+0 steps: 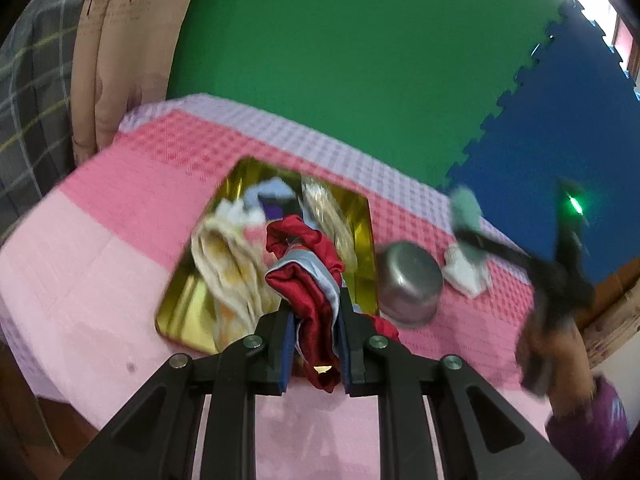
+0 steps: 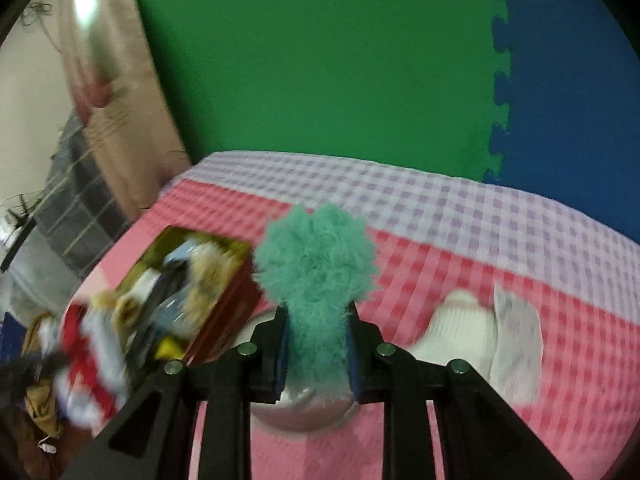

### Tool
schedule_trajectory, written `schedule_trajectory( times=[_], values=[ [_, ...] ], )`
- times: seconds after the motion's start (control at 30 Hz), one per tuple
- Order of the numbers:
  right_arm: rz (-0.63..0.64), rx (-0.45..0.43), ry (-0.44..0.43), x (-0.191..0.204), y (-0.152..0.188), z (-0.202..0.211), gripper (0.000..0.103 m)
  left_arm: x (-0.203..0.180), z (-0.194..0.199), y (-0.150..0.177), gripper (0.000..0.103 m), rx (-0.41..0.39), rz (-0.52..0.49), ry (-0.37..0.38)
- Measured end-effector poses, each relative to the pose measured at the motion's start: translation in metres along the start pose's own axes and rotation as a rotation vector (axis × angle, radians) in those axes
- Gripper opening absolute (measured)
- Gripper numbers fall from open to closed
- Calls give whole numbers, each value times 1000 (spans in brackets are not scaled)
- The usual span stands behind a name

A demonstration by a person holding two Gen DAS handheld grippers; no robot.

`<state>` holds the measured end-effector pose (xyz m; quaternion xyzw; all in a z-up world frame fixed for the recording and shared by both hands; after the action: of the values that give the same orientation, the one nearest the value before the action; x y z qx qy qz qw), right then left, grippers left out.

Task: Organize soft objects
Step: 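Lower the red-grey sock into the tin tray and open the left gripper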

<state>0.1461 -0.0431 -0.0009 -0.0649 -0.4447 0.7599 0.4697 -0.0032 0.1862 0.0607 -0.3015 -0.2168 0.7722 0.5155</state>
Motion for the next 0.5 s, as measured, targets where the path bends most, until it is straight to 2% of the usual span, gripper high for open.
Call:
schedule_trajectory(
  times=[0.2,0.37,0.5],
  values=[
    [22,-4,-32,23,25,19,23,-1,-11,-41,15,-81,-44,-41],
    [14,-1,-56,31,37,20,23,0,-52,-75,16,-73,-64,-114],
    [6,5,-79,35,46,21,23,10,-90,-90,17,-20,-46,-147]
  ],
)
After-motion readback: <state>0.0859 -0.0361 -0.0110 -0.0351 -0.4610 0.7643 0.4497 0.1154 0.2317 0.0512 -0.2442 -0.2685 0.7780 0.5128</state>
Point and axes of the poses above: each gripper's, at about its wrist camera, not at the fingertips, and z roughly against the way its jaws point, x to its left, y to its underside, the point moved 3 cm from there along -z, roughly the way its jaws point, and after that the axes turned 8 degrees about -y, right-handed, at the moved point
